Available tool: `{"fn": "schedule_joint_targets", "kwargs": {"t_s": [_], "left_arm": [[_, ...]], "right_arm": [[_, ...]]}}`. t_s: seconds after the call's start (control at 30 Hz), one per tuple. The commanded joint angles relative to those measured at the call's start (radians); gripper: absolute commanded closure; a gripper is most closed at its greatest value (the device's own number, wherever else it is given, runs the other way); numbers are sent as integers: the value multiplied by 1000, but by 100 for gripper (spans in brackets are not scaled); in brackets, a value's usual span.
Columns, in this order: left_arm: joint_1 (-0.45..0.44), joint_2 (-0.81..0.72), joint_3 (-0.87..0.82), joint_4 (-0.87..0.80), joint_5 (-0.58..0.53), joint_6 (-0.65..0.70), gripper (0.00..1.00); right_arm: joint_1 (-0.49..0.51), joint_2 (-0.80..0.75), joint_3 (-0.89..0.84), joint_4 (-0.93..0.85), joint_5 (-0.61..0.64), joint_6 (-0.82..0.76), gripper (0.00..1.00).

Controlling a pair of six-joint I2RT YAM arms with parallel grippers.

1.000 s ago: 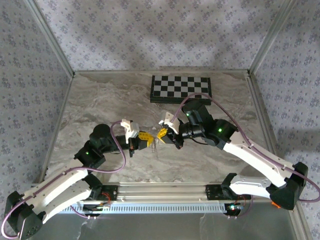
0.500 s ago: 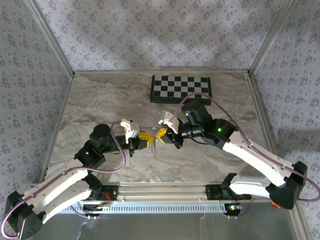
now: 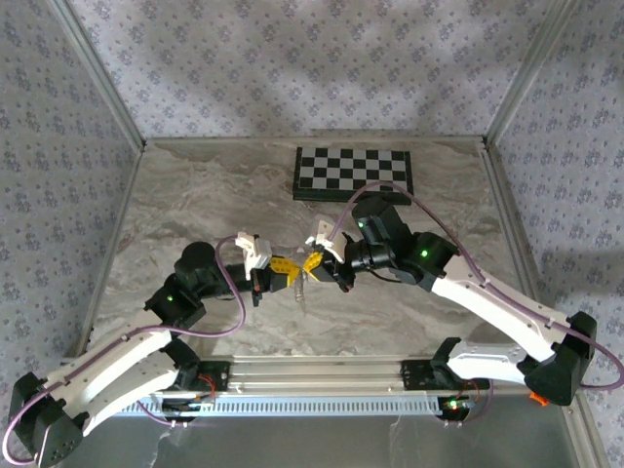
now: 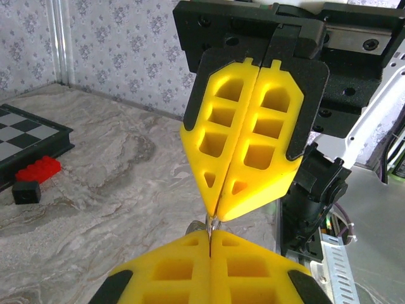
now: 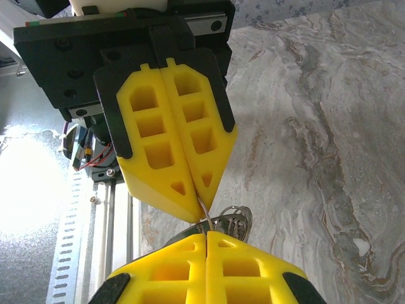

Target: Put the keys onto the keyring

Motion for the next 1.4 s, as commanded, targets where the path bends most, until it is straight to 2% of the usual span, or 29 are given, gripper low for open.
{"fn": "schedule_joint_targets", "kwargs": {"t_s": [0.0, 0.37, 1.37], "left_arm": [[-10, -11, 38, 19, 8, 16, 100], [-11, -2, 41, 17, 6, 18, 100], [-19, -8, 45, 16, 6, 17, 100]], "right_arm": [[12, -25, 31, -17, 48, -4, 100], [22, -50, 36, -49, 78, -31, 100], [30, -34, 16, 12, 41, -28, 100]]}}
